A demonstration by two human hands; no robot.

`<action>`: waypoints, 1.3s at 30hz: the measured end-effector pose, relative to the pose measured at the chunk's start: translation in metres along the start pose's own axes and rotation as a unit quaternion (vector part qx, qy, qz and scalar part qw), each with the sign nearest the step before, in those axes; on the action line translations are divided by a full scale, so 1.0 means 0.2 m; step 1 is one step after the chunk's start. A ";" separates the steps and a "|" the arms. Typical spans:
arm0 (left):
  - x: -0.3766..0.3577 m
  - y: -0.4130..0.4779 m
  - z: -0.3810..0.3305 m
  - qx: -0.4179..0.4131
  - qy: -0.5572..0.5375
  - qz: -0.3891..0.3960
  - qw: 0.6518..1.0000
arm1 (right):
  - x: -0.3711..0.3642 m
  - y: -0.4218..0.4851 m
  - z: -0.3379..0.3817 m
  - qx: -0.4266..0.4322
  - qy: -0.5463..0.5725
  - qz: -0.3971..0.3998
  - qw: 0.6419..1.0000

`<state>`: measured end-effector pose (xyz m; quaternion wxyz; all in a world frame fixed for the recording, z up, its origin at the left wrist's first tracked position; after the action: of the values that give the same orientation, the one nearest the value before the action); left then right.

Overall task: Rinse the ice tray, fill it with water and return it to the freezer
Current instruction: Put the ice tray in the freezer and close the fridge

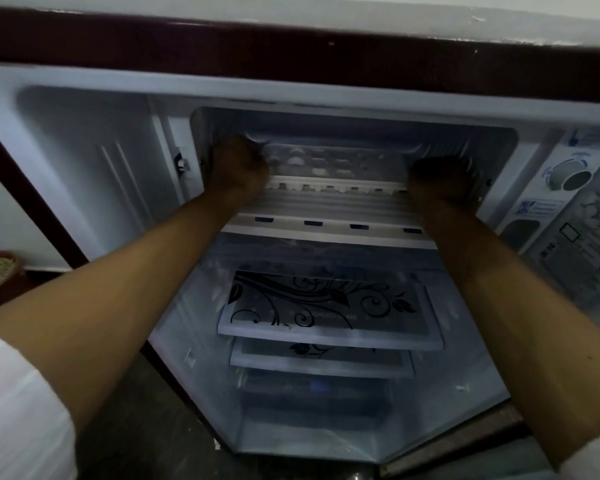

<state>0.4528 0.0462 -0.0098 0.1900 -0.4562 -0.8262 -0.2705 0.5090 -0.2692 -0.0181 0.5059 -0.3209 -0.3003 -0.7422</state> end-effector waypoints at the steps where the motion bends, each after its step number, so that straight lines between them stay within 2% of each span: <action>1: -0.01 -0.05 -0.02 -0.027 0.024 0.017 0.999 | 0.02 -0.04 0.00 0.012 -0.019 -0.006 1.000; 4: -0.04 -0.18 -0.09 -0.122 0.087 0.067 0.986 | 0.05 -0.13 0.03 0.108 -0.057 -0.071 0.990; 6: -0.07 -0.27 -0.12 -0.167 0.136 0.085 0.973 | 0.05 -0.21 0.06 0.196 -0.063 -0.079 0.975; 9: -0.08 -0.42 -0.15 -0.192 0.180 0.106 0.959 | 0.02 -0.36 0.06 0.266 -0.102 -0.044 0.957; 13: -0.07 -0.69 -0.22 -0.217 0.212 0.119 0.945 | 0.02 -0.63 -0.01 0.309 -0.161 -0.019 0.937; 20: -0.01 -1.28 -0.28 -0.233 0.149 0.152 0.949 | 0.12 -1.23 -0.25 0.307 -0.199 0.037 0.930; 27: 0.00 -2.04 -0.40 -0.252 0.050 0.230 0.939 | 0.34 -1.88 -0.64 0.263 -0.189 0.099 0.941; 32: 0.01 -2.54 -0.54 -0.247 -0.012 0.280 0.927 | 0.58 -2.22 -0.96 0.231 -0.195 0.117 0.946; 39: -0.14 -3.16 -0.82 -0.299 -0.025 0.314 0.901 | 1.01 -2.49 -1.51 0.221 -0.195 0.111 0.949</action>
<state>-0.0635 -0.3512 -0.0711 0.0985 -0.7338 -0.5251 -0.4196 -0.0701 -0.4612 -0.1063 0.5751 -0.3711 -0.5118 -0.5191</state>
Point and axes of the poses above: each hand's wrist, its own y-axis towards the middle knuckle, its own x-axis out of the back of the hand, z = x × y, the point moved 9 cm from there along y, towards the middle knuckle, and after that the axes turned 11 degrees about -y, right-handed, at the moved point
